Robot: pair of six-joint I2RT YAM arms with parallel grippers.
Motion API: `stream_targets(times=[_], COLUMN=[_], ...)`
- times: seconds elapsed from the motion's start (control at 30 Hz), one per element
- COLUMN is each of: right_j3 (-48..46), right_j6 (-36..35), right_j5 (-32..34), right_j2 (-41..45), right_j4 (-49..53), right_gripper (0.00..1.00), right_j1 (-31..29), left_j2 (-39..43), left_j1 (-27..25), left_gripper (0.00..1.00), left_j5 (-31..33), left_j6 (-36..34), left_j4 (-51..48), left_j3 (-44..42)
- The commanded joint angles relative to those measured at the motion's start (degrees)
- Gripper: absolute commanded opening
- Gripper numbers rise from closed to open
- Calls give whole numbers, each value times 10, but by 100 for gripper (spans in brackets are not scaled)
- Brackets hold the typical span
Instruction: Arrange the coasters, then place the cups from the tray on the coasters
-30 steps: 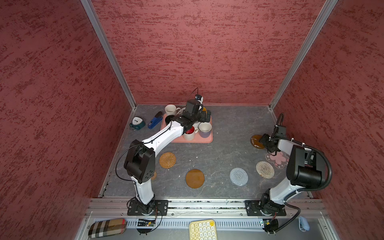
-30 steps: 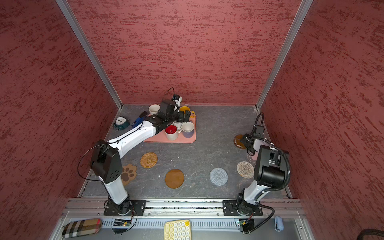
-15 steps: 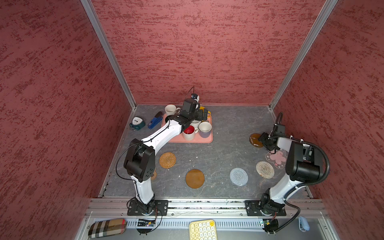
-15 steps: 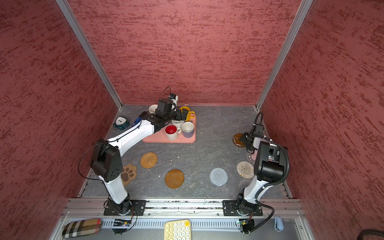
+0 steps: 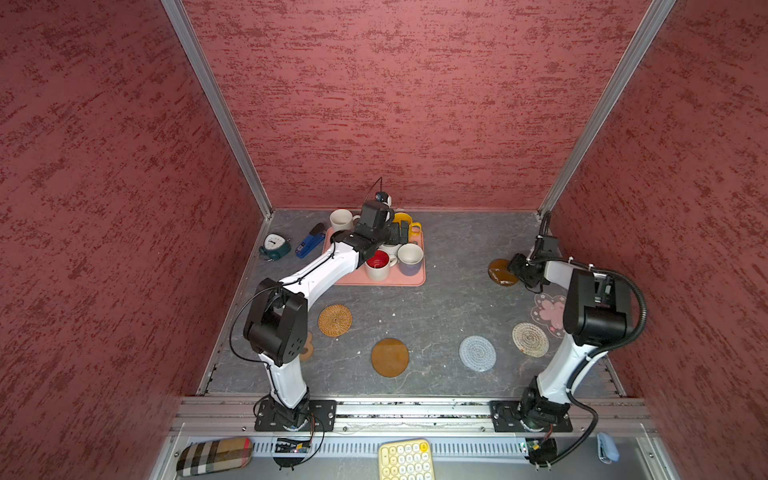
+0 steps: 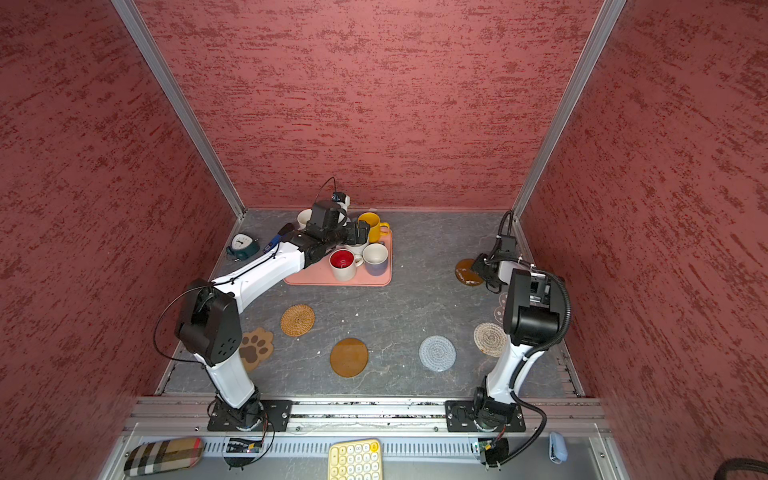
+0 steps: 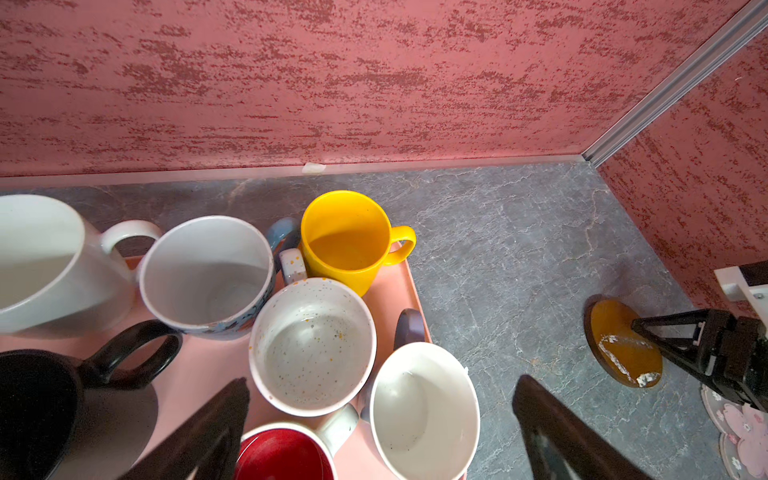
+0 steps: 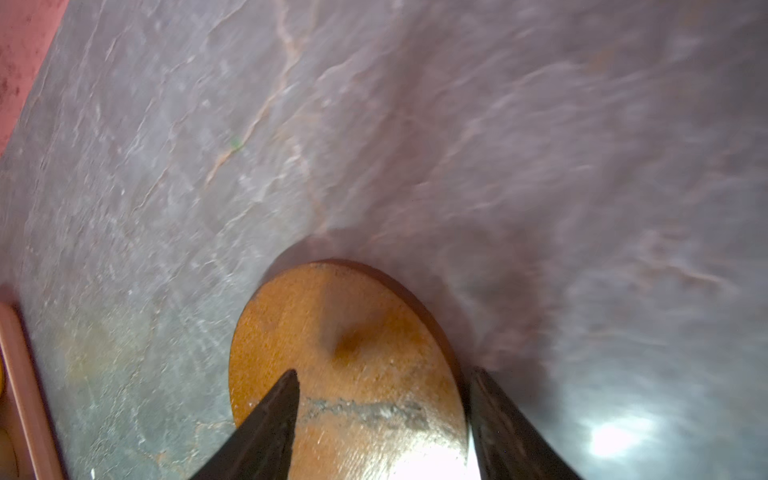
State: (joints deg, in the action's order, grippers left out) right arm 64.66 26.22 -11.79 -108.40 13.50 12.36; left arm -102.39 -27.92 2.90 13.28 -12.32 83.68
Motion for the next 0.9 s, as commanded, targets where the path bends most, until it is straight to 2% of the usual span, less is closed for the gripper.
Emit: stream_targets(times=[0.0,0.33,0.67,0.87], right_j3=[17,34,14,14], right_j6=[-6,3,15,26], right_j5=[1,3,-3,-10], right_j2=[-20,-34,-26,-26], right_j4=[34,44,36,30], right_gripper=[65,65,71,69], right_j1=[-22,-73,-123,-147], left_j2=[29,56,92,126], left_j1=[4,3,2,-2], left_gripper=[100,100,100,100], left_j5=[5,8,8,8], left_j6=[7,24,53,65], left_j4=[13,16,9,14], left_j3=[-12,-51,-91,-125])
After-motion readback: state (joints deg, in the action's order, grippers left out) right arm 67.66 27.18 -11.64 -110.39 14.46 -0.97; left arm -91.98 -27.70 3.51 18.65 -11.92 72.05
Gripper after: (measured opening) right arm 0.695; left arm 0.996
